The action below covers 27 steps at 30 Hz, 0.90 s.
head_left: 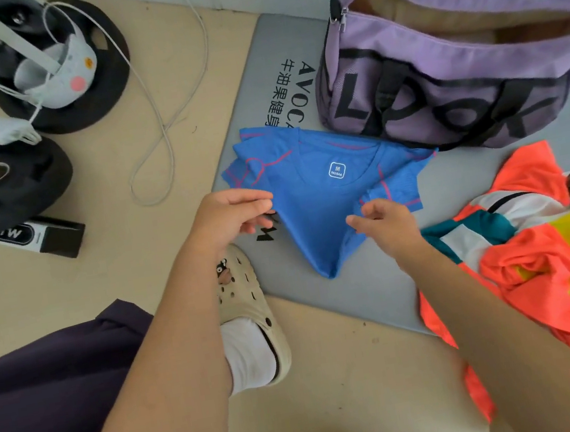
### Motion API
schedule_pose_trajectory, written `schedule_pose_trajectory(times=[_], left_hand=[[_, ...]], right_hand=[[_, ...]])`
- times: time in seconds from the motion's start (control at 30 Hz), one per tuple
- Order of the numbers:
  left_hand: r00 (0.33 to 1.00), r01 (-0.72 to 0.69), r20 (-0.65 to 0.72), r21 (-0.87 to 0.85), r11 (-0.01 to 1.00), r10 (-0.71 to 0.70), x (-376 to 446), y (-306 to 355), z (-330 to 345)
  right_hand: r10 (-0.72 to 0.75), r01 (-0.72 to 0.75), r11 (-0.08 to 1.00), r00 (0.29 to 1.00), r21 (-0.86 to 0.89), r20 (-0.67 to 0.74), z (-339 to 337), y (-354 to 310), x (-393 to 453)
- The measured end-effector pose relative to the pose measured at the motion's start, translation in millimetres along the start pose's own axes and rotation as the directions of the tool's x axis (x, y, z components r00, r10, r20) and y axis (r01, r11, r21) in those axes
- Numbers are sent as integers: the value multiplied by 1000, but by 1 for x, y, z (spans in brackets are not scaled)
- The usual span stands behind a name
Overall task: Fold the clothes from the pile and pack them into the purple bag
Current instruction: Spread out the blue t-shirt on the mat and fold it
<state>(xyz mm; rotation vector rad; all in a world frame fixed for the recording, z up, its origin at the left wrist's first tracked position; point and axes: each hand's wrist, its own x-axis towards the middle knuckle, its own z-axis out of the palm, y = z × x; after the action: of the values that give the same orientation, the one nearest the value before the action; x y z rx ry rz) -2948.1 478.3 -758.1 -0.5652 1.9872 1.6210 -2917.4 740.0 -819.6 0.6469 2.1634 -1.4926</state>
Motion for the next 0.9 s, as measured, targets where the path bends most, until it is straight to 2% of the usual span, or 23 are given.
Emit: schedule_pose_trajectory(times=[0.17,0.3,0.47,0.6,0.67,0.73,0.8,0.9], left_hand=[[980,-167,121,87,982,156,-39,82,38],[922,-371,171,137,918,347,-89,157,61],[785,-611,263,182,770,561,-171,236,86],[646,-762,261,285,582,717,-231,269,102],[568,-818,260,283,501,781,-253,273,107],[549,-834,320,159,528,772,-268,271,114],[579,-781,409,31,623,705,-278,261,123],[592,-751,443,-2,661,673,-282,246,141]], right_hand=[[-189,197,974,979,110,-80,-63,-66,-42],[-362,384,913,919,140,-157,-115,-134,-91],[-512,544,821,836,174,-201,-172,-198,-175],[-583,618,765,784,178,-214,-206,-220,-241],[-616,647,746,761,157,-205,-218,-221,-266],[-636,660,738,750,141,-182,-225,-218,-286],[-645,666,733,745,138,-171,-229,-212,-300],[-629,655,743,753,136,-191,-233,-199,-311]])
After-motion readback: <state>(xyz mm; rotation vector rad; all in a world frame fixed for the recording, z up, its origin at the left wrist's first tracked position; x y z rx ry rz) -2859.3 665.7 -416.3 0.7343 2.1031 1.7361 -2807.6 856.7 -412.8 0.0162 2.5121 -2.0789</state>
